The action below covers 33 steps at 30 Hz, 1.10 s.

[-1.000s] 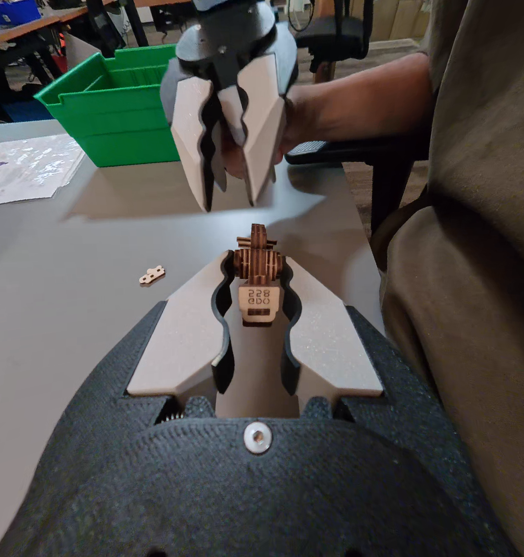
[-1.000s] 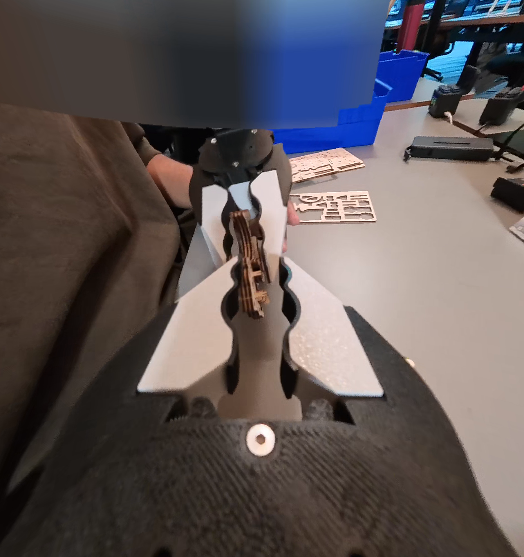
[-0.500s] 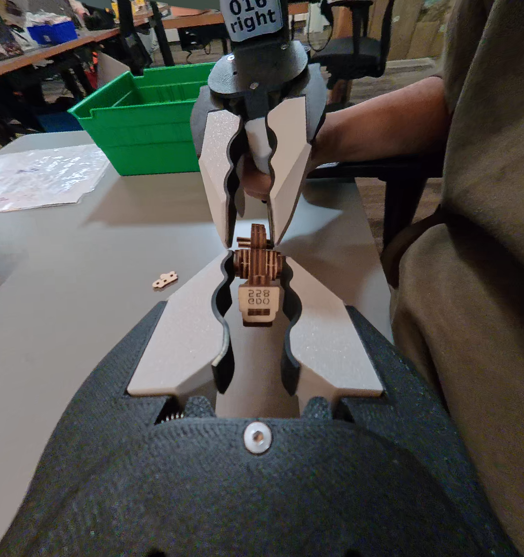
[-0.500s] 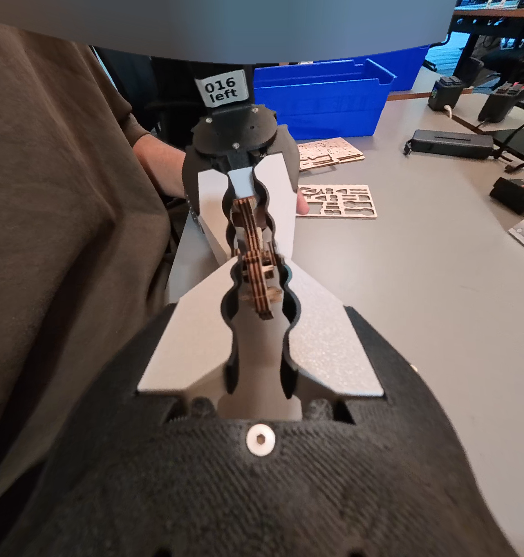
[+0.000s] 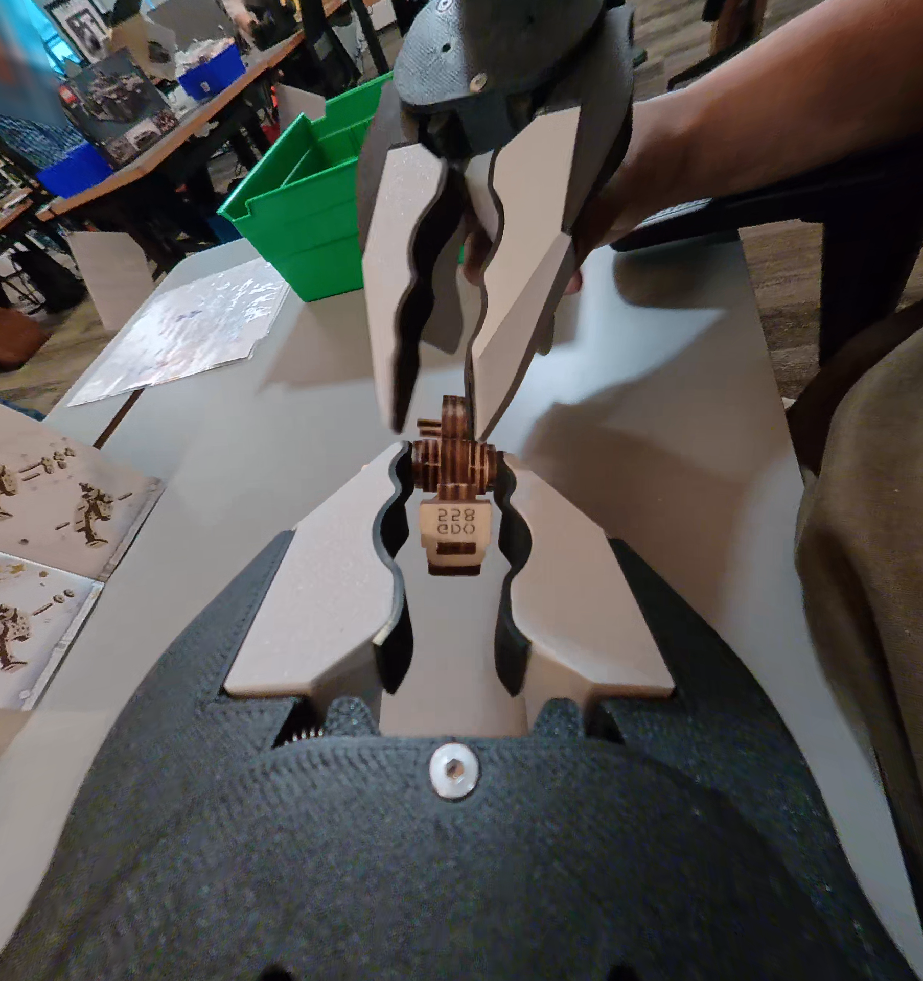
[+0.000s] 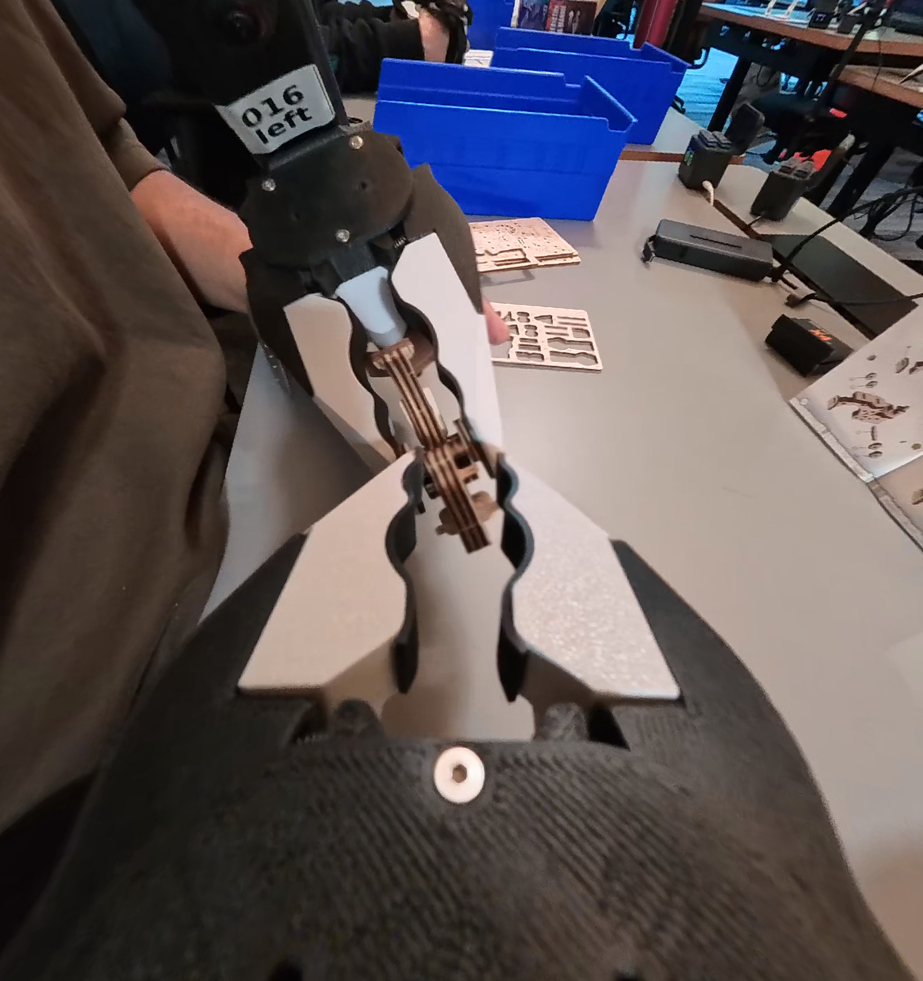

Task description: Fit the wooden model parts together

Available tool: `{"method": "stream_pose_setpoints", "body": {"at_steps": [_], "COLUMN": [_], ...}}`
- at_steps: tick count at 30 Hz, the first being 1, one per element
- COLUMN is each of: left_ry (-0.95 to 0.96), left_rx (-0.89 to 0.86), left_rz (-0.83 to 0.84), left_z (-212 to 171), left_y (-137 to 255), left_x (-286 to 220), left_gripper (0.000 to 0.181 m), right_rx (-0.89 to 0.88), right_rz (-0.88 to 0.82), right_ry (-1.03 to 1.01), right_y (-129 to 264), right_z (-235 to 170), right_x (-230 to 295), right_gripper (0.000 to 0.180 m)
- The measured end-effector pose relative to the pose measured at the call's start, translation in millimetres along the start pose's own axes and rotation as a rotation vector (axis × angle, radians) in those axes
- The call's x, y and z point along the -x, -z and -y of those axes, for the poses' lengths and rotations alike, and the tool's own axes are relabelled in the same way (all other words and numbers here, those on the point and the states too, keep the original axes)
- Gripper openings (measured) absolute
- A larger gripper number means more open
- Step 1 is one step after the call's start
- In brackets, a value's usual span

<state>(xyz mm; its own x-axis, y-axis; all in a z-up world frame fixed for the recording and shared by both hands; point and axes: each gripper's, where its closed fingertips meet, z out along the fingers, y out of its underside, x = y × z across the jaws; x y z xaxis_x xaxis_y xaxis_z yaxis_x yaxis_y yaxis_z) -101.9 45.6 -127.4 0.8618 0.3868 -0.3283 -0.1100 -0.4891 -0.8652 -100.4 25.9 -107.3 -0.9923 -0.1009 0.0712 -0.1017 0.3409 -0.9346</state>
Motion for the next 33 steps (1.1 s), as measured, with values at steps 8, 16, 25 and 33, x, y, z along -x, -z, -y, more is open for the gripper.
{"method": "stream_pose_setpoints", "body": {"at_steps": [8, 16, 25, 33], "left_ry": [0.001, 0.005, 0.048, 0.056], "left_rx": [-0.01, -0.029, -0.056, -0.067], "left_rz": [-0.019, -0.02, -0.062, -0.055], "left_z": [1.0, 5.0, 9.0, 11.0], "left_y": [0.1, 1.0, 2.3, 4.1], "left_x": [-3.0, -3.8, -7.5, -4.7], "left_gripper": [0.026, 0.027, 0.026, 0.027], "right_rx": [-0.001, -0.025, 0.01, -0.051], "right_rz": [0.034, 0.051, 0.082, 0.029], "right_ry": [0.029, 0.0, -0.03, -0.025], "right_y": [0.3, 2.2, 3.4, 3.9], "right_z": [-0.1, 2.4, 3.5, 7.5], "right_x": [6.4, 6.3, 11.0, 1.6], "right_gripper": [0.019, 0.023, 0.017, 0.034]}}
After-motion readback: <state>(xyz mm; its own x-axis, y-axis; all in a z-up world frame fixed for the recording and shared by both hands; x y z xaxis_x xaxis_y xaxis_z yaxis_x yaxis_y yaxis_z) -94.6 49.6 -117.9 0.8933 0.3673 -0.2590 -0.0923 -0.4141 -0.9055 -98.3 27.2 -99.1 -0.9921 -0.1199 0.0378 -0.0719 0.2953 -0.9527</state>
